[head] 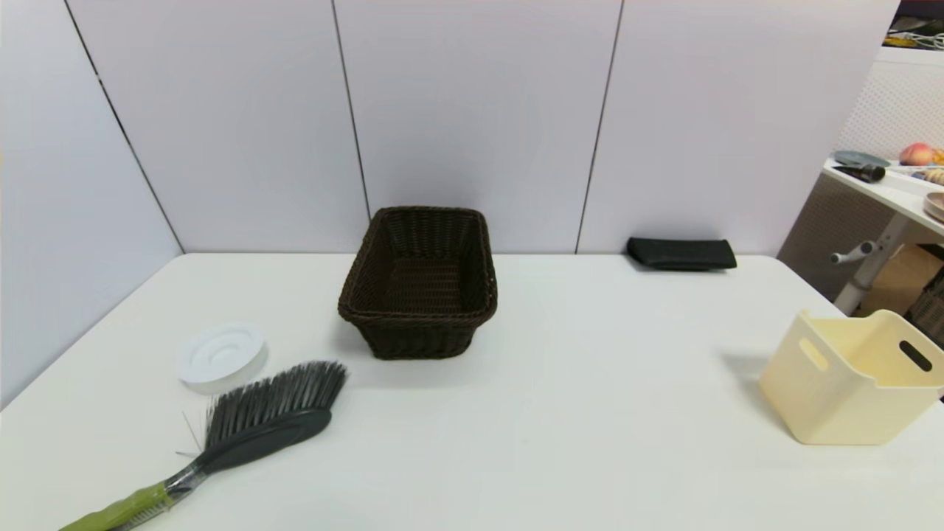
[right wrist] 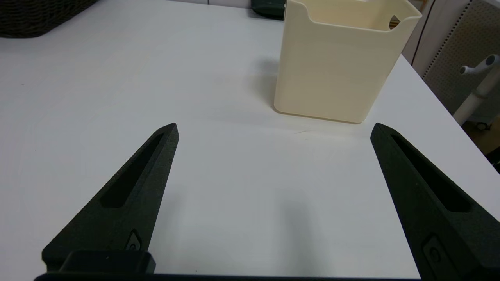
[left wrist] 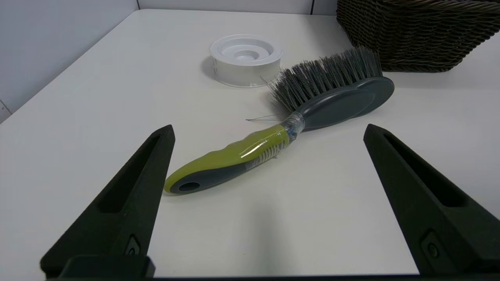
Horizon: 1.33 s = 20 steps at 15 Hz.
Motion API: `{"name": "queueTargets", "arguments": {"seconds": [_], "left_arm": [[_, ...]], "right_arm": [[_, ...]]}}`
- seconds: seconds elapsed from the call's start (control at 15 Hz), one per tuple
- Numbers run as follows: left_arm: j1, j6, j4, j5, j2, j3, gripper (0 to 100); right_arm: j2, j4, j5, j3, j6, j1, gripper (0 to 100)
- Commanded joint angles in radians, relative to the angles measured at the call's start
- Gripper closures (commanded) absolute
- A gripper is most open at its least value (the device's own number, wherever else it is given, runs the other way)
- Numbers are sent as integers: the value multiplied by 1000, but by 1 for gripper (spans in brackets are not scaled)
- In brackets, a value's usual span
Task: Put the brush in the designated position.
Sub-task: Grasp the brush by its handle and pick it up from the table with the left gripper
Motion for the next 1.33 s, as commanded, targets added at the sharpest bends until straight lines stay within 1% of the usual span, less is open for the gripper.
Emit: {"name": "queueTargets", "arguments": {"seconds": [0.07, 0.4, 0.53, 0.6, 0.67, 0.73, 0.87, 0.93, 1.0, 1.13, 1.27, 1.33], "left_arm": [[0, 0, 0, 0, 0, 0, 0], [0, -5, 0, 2, 3, 0, 0], [0, 13, -17, -4, 133, -25, 0], [-2, 47, -68, -46, 241, -75, 0], [-21, 147, -121, -123, 368, -130, 0], [-41, 213, -132, -149, 458, -175, 0], [-63, 316, -135, -162, 610, -252, 0], [-83, 355, -132, -193, 667, -276, 0], [-118, 366, -134, -212, 715, -285, 0], [-156, 375, -129, -212, 774, -273, 0], [-135, 379, -146, -210, 836, -261, 0], [-132, 391, -181, -208, 889, -261, 0]], "right_arm": [[1, 0, 1, 2, -1, 0, 0], [1, 0, 1, 2, -1, 0, 0], [1, 0, 1, 2, -1, 0, 0], [1, 0, 1, 2, -1, 0, 0], [1, 0, 1, 2, -1, 0, 0], [1, 0, 1, 2, -1, 0, 0], [1, 0, 1, 2, -1, 0, 0], [1, 0, 1, 2, -1, 0, 0], [1, 0, 1, 2, -1, 0, 0], [1, 0, 1, 2, -1, 0, 0], [1, 0, 1, 2, -1, 0, 0], [1, 0, 1, 2, -1, 0, 0]]}}
